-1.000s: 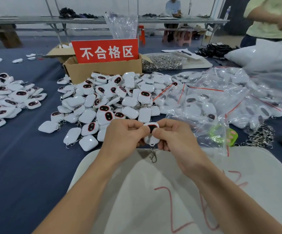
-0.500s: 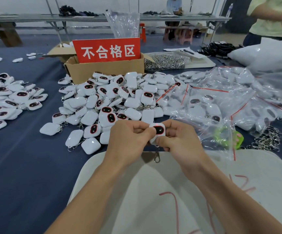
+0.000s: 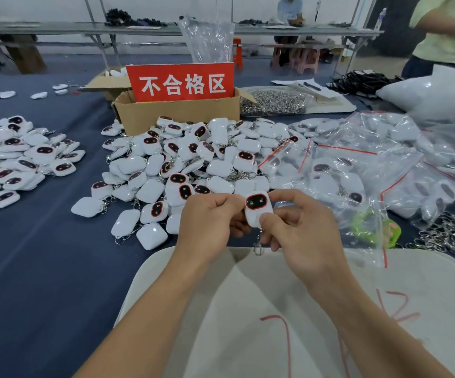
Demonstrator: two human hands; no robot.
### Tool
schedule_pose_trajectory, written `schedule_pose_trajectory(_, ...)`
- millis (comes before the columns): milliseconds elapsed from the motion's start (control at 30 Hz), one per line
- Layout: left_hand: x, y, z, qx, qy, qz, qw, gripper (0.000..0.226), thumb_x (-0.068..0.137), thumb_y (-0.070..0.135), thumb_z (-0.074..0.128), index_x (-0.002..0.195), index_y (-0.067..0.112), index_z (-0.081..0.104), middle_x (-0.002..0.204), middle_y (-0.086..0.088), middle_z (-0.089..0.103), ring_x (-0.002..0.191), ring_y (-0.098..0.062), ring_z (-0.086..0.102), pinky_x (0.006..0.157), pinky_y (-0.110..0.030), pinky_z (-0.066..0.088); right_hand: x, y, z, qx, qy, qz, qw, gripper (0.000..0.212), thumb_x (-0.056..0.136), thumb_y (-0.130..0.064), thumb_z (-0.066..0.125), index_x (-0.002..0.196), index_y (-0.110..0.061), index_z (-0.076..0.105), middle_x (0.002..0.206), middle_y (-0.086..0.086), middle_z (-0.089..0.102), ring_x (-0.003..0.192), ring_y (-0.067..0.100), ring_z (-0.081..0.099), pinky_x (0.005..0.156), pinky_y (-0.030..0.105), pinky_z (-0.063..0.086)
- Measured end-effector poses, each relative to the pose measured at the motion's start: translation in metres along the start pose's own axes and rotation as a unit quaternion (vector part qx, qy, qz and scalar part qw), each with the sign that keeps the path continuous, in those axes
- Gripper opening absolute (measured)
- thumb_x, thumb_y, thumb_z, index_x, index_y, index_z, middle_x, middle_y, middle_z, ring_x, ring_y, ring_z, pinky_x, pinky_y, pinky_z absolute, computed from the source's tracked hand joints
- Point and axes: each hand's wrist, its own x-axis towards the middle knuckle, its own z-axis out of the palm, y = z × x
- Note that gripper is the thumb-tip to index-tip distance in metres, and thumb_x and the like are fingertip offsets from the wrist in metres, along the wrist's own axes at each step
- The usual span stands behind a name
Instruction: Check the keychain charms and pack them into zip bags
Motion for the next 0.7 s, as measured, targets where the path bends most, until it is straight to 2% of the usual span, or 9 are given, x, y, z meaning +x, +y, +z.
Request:
schedule_pose_trajectory(233,0.0005,0.003,-0.0009,-0.021,-0.006,0.004,1.0,0.038,0.098,0.01,0.06,0.063,0.009,0.075,0.061,-0.013,0.069,0.051,-0.019,0.062,0.05,-0.023,0.049,0.0023,-0.0029,-0.0058,0.065,-0.022,0.014,0.998,0.02,0.092,0.0,0.067,0.108,-0.009,0.072,0.061,0.013,0.069,0.053,0.019,0.059,0.051,0.024,0.047)
schedule_pose_trajectory(367,-0.0013,0.0024,-0.0027,-0.03,-0.012,0.003,0.999,0.039,0.099,0.008,0.057,0.064,0.008,0.075,0.06,-0.013,0.069,0.047,-0.019,0.057,0.047,-0.023,0.045,0.0003,-0.007,-0.0072,0.081,-0.045,-0.001,0.996,0.021,0.093,0.0,0.066,0.096,-0.016,0.079,0.063,0.011,0.069,0.051,0.019,0.059,0.049,0.025,0.047)
schedule_pose_trajectory(500,-0.0025,0.0015,-0.0034,-0.032,-0.017,0.015,0.999,0.039,0.099,0.01,0.057,0.065,0.007,0.075,0.062,-0.014,0.07,0.05,-0.018,0.058,0.05,-0.023,0.047,0.0007,-0.0076,-0.0061,0.081,-0.025,-0.018,0.996,0.023,0.091,0.001,0.069,0.092,-0.019,0.079,0.059,0.011,0.067,0.049,0.017,0.058,0.048,0.022,0.046)
schedule_pose_trajectory(600,-0.0019,0.0025,-0.0009,-0.031,-0.024,0.022,0.999,0.03,0.09,0.02,0.061,0.067,0.007,0.076,0.064,-0.014,0.071,0.054,-0.018,0.06,0.053,-0.025,0.048,0.0002,-0.009,-0.0083,0.077,-0.01,-0.033,0.996,0.026,0.088,0.005,0.07,0.091,-0.019,0.08,0.058,0.014,0.066,0.046,0.014,0.056,0.048,0.02,0.047)
schedule_pose_trajectory(700,-0.003,0.0029,0.0021,-0.023,-0.01,0.042,0.999,0.025,0.08,0.033,0.065,0.073,0.013,0.079,0.065,-0.008,0.069,0.06,-0.014,0.059,0.057,-0.025,0.048,0.0006,-0.0092,-0.0078,0.052,-0.005,-0.039,0.998,0.036,0.086,0.009,0.072,0.077,-0.025,0.081,0.056,0.009,0.067,0.044,0.012,0.055,0.047,0.018,0.046)
